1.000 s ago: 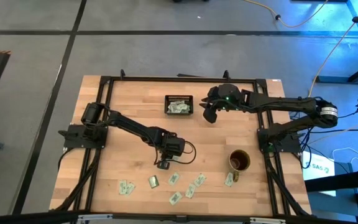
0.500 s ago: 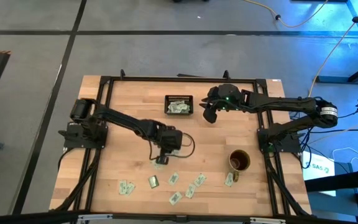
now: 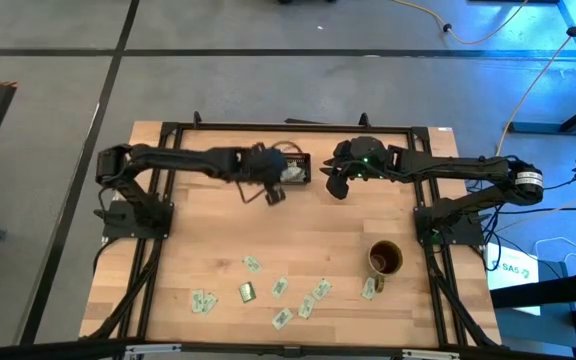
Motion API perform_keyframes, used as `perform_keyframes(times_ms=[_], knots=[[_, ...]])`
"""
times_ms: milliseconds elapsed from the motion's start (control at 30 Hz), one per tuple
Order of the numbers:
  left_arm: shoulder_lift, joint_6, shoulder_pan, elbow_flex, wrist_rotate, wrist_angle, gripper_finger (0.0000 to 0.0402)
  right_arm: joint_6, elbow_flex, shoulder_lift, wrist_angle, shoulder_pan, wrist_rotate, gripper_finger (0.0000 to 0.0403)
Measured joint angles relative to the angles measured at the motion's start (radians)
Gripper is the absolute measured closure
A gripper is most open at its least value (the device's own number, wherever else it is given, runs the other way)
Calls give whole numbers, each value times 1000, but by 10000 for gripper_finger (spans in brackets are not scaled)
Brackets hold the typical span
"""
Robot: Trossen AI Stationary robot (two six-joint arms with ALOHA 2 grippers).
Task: Pick and place Stevia / Truvia into bins
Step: Put the white stevia packet into the black bin
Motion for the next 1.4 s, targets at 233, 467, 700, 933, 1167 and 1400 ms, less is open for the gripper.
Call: perform_keyframes(times_ms=[233, 467, 700, 933, 1167, 1400], knots=[[62, 1, 124, 0, 76, 8, 398, 9, 0, 0, -2, 0, 0, 279], [137, 35, 169, 0, 133, 24, 398, 17, 0, 0, -3, 0, 0, 279], [163, 36, 191, 0, 129, 44, 397, 17, 0, 0, -3, 0, 0, 279], [163, 62, 197, 0, 126, 43, 360, 16, 0, 0, -3, 0, 0, 279], [84, 119, 184, 2, 156, -8, 332, 15, 0, 0, -3, 0, 0, 279], [-47, 378, 43, 2, 278, -167, 343, 14, 0, 0, -3, 0, 0, 279]])
